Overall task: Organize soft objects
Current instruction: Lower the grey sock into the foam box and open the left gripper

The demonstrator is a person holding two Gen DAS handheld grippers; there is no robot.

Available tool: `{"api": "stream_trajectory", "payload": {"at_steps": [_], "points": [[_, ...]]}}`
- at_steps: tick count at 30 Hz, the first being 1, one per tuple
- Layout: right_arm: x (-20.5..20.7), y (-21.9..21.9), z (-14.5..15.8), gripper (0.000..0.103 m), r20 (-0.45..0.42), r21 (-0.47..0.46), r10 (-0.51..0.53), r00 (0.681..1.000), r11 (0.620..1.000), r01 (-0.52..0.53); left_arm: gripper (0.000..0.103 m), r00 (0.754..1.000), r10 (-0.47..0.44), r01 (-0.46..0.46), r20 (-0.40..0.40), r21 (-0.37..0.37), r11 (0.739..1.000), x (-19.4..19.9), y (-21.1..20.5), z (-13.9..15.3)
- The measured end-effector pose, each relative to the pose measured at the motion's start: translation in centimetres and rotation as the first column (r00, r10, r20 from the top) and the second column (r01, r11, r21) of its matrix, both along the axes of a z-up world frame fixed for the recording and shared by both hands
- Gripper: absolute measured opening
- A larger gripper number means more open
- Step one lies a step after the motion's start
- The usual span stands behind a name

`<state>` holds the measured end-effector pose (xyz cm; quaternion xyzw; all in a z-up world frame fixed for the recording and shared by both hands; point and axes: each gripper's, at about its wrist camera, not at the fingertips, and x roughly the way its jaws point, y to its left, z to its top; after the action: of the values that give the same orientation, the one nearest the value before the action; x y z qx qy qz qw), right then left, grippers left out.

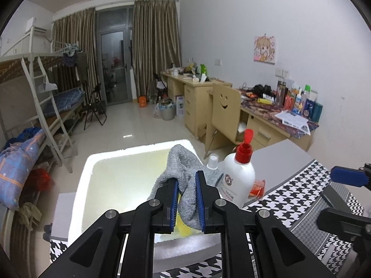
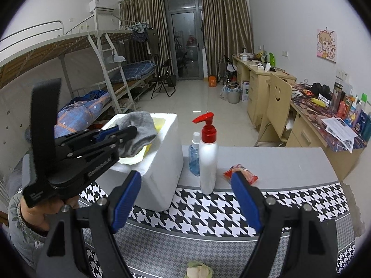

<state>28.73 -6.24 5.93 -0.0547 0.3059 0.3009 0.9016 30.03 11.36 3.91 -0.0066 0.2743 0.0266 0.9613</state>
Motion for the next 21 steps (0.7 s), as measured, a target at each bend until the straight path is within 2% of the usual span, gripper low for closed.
{"api": "stream_trajectory", "payload": {"at_steps": [4,9,12,16,21], "points": [[0.2,-0.3,-0.1,0.084,-0.009,0.006,-0.001,1.000,1.000,0.001,0.032,0.999,0.023,-0.022,-0.034,0.021,1.000,0.9,0.2,-0.8],[0.2,-0.2,-0.1,0.083,-0.009,0.002,0.003,1.000,1.000,-0.003,0.045,0.997,0.048,-0.046,-0.058,0.029,0.999,1.3,0.8,-1.3],[0.2,-0.1,-0.1,0.084,-0.008,0.003,0.006,1.000,1.000,-0.006,0.057,0.995,0.080,-0.078,-0.054,0.031,0.996,1.3,1.4,-1.2],[0.0,-0.1,-0.2,0.083,-0.007,0.002,0.008,1.000,1.000,-0.008,0.080,0.992,0.117,-0.116,-0.038,0.027,0.993,1.0,2.1,-1.2],[-0.1,-0.1,-0.1,0.084,-0.008,0.004,0.007,1.000,1.000,-0.007,0.089,0.991,0.132,-0.132,-0.023,0.022,0.991,0.6,2.1,-1.1]]}}
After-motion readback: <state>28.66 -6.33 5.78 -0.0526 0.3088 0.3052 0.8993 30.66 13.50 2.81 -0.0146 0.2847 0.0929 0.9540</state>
